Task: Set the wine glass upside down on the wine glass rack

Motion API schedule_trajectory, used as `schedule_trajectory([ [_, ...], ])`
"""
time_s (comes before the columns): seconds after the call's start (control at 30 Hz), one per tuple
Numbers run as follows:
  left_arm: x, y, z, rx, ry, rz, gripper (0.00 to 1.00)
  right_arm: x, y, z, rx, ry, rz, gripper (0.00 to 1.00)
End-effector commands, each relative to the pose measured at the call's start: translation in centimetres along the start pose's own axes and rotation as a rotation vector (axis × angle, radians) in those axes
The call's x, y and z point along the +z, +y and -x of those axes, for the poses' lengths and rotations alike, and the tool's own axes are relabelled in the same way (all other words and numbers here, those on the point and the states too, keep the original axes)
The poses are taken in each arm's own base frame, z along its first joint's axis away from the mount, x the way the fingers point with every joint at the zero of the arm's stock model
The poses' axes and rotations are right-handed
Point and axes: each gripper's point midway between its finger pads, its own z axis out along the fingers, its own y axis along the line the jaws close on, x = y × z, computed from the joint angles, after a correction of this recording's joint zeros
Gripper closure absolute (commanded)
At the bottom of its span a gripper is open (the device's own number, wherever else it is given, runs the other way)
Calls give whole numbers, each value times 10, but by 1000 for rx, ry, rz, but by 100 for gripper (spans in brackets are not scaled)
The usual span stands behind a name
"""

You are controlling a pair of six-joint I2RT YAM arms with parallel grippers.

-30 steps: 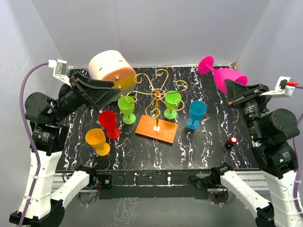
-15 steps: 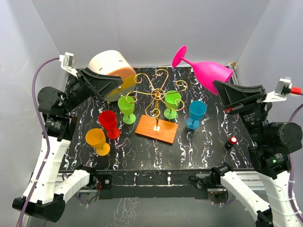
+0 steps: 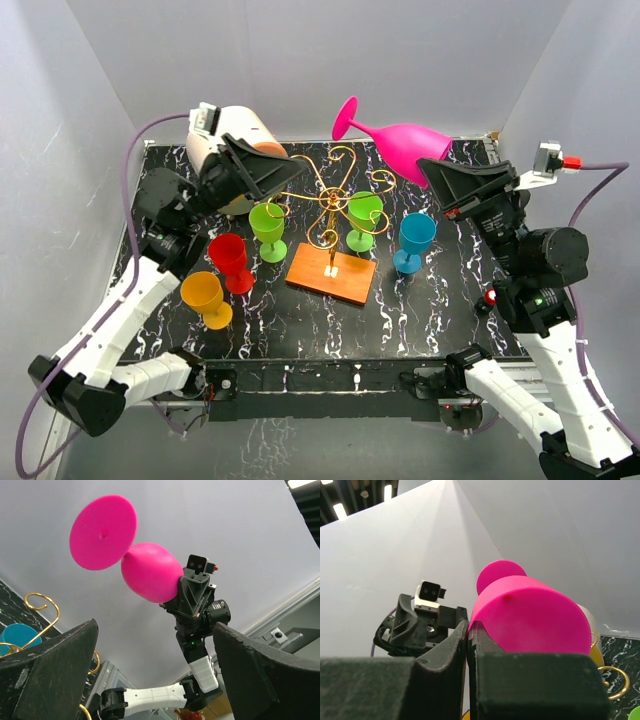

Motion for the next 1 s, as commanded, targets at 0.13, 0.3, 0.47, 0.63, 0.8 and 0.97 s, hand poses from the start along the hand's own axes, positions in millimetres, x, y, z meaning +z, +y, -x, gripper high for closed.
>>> schedule_trajectory([
  [0.13, 32, -43, -5, 59, -91, -174, 5, -10, 36, 18, 58, -91, 165, 100],
  [0.3, 51, -53, -5, 53, -171, -183, 6, -9, 37, 28, 134, -141, 160, 100],
  [0.47, 70, -60, -5, 4, -228, -199, 12, -4, 37, 40, 154, -180, 139, 100],
  [0.63, 84, -63, 7, -21, -343, -180, 13, 0, 36, 41, 184, -182, 139, 100],
  [0.8, 100, -60, 14, -33, -406, -143, 16, 1, 41, 43, 288, -180, 155, 100],
  [0.97, 111, -50, 24, -35, -487, -99, 23, 1, 38, 41, 338, -164, 129, 100],
])
